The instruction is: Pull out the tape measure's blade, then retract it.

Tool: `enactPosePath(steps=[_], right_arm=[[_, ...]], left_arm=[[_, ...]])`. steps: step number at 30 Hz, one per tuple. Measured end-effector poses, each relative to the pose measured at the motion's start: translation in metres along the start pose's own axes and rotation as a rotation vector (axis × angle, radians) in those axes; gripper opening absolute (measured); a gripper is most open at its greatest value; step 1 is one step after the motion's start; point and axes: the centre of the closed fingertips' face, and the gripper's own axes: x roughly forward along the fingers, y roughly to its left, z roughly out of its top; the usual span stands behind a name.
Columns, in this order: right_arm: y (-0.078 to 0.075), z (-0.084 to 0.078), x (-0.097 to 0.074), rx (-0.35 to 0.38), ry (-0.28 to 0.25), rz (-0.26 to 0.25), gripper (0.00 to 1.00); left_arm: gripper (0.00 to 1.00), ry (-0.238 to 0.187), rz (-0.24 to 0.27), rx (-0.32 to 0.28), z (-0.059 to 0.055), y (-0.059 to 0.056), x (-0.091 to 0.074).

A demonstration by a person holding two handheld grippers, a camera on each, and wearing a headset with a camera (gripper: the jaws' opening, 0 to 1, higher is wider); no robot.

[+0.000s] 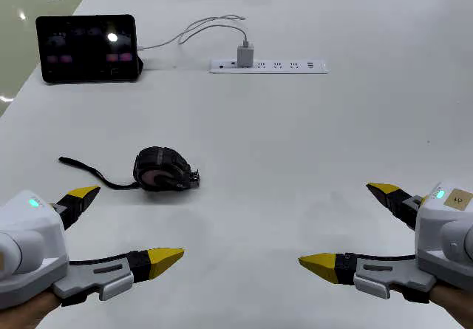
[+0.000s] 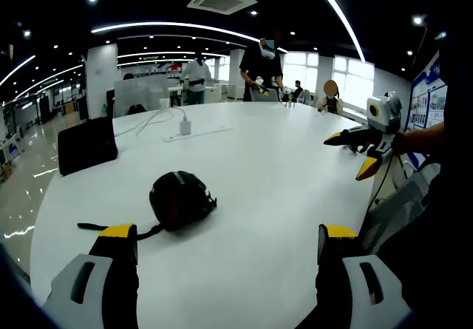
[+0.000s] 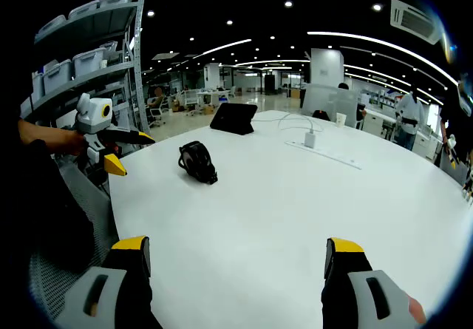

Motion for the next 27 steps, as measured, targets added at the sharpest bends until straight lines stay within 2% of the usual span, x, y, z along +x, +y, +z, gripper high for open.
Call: enactPosePath(steps=[27], right_arm=[[0.0025, -0.0051, -0.0002, -0.021, 0.031, 0.019, 0.99]], left_arm=[[0.99, 0.010, -0.015, 0.013, 0.0011, 0.0009, 0.0012]])
